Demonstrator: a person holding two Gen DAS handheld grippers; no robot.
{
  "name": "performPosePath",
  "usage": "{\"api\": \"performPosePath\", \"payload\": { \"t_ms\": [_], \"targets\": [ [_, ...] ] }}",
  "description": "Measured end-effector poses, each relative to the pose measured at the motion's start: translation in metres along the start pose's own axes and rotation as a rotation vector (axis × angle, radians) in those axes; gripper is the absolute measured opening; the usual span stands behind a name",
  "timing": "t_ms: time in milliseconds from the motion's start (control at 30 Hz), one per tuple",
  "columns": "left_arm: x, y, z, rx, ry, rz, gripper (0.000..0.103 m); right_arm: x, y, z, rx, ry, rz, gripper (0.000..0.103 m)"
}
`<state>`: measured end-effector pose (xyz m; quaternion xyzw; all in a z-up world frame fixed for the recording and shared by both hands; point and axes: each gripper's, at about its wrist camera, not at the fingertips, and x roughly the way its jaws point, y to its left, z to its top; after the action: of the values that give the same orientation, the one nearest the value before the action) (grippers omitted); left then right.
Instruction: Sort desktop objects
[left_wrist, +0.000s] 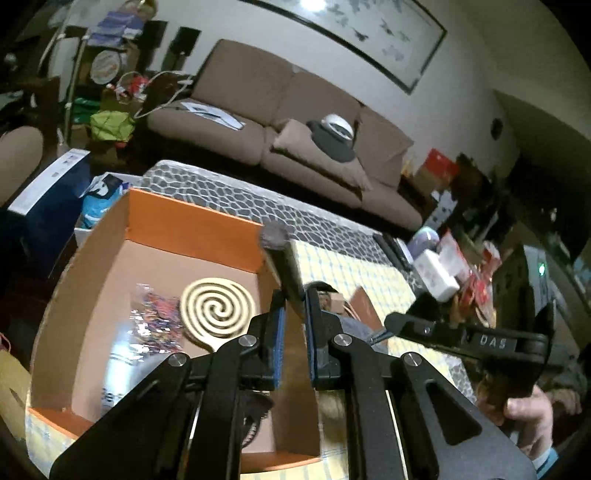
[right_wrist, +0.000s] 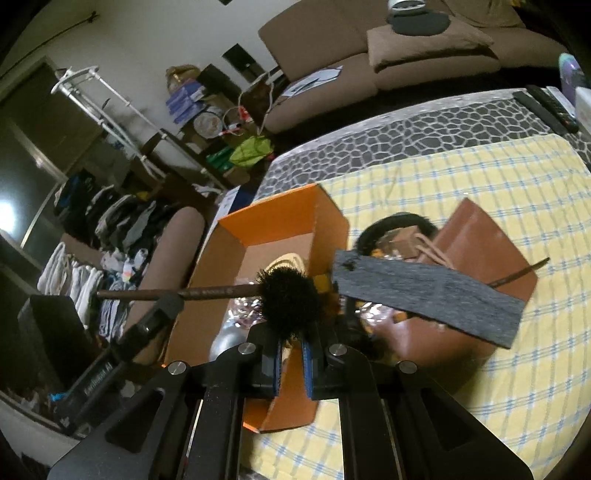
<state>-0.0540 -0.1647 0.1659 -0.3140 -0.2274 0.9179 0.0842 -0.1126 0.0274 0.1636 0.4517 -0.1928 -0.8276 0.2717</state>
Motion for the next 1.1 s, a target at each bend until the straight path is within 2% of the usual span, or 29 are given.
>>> {"api": "performPosePath", "payload": {
  "t_ms": [267, 333, 533, 767, 1000, 1100],
  "targets": [
    [-0.020, 0.040, 0.006, -0.043, -0.027, 0.048, 0.009, 0.033, 0.031, -0.005, -0.012, 0.050, 0.069, 0.008],
    [-0.022, 0.053, 0.006, -0.079, -0.019, 0.023, 0.009, 0.049, 0.039, -0.008, -0.015, 0.080, 0.076, 0.008],
    [-0.032, 0.081, 0.011, -0.118, -0.036, 0.044, 0.009, 0.089, 0.058, -0.019, -0.022, 0.150, 0.084, 0.008],
    [-0.047, 0.103, 0.021, -0.144, -0.065, 0.054, 0.009, 0.109, 0.077, -0.025, -0.037, 0.177, 0.117, 0.008],
    [-0.072, 0.115, 0.028, -0.106, -0.087, 0.119, 0.009, 0.119, 0.091, -0.030, -0.060, 0.194, 0.128, 0.008],
    [-0.077, 0.115, 0.031, -0.071, -0.067, 0.155, 0.009, 0.124, 0.097, -0.033, -0.074, 0.205, 0.130, 0.008]
  ]
}}
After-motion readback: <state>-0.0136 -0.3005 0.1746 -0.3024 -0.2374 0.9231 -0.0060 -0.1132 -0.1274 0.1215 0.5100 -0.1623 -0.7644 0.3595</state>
